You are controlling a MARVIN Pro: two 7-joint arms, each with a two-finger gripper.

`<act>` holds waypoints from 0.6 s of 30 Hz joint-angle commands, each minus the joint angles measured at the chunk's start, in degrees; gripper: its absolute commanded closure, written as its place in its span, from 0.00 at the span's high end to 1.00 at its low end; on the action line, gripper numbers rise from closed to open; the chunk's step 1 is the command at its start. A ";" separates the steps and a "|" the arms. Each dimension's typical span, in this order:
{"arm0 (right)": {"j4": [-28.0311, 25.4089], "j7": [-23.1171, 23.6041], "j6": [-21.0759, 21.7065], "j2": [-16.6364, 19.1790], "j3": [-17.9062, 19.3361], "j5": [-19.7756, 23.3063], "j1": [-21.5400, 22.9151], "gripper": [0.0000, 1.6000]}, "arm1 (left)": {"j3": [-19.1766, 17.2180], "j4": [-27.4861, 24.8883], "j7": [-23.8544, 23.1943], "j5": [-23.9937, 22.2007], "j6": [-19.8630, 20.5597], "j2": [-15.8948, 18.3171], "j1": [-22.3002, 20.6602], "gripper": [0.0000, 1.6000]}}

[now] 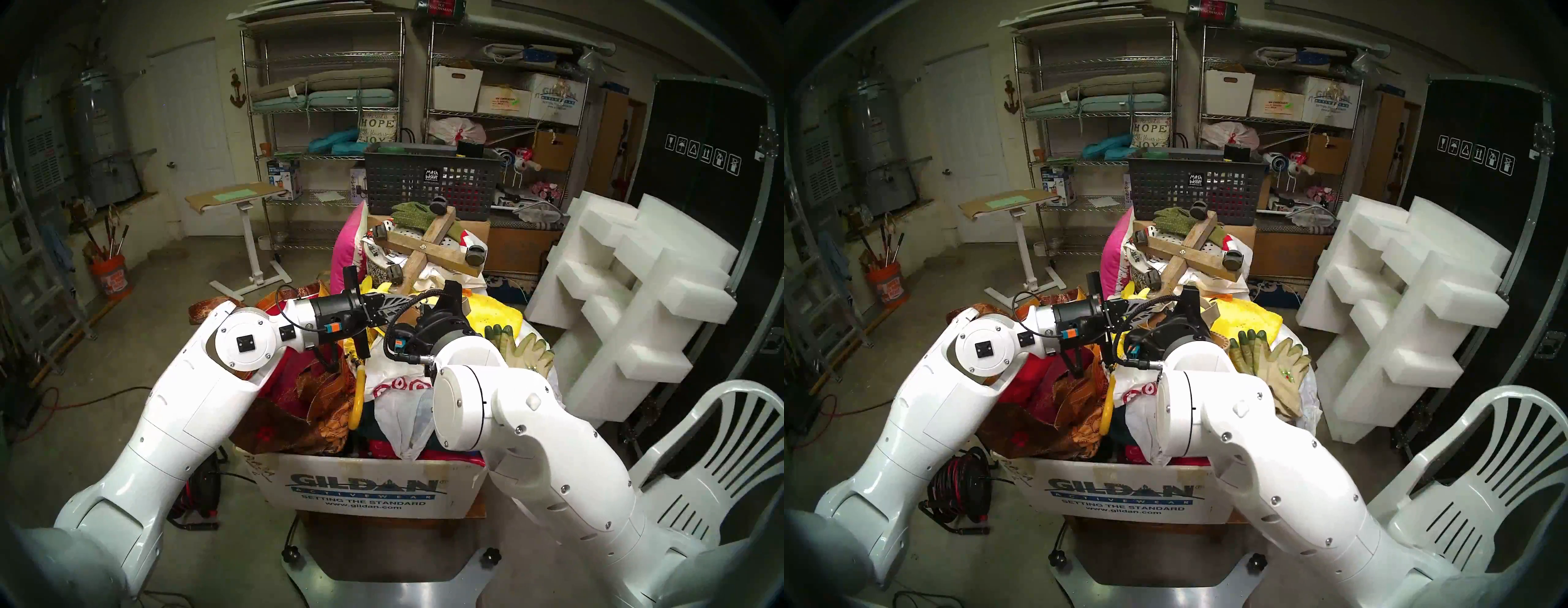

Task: Unbuckle a shoe

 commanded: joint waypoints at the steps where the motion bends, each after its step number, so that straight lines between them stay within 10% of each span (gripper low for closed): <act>1: -1.60 -0.06 0.46 0.72 0.70 -0.49 -0.32 0.00 | -0.54 -0.93 0.60 0.16 0.45 -0.48 -0.83 0.00; 18: -3.16 -1.11 0.42 -0.64 1.25 1.11 -0.58 0.13 | -0.15 -0.72 0.00 0.22 0.43 -0.72 -1.25 0.00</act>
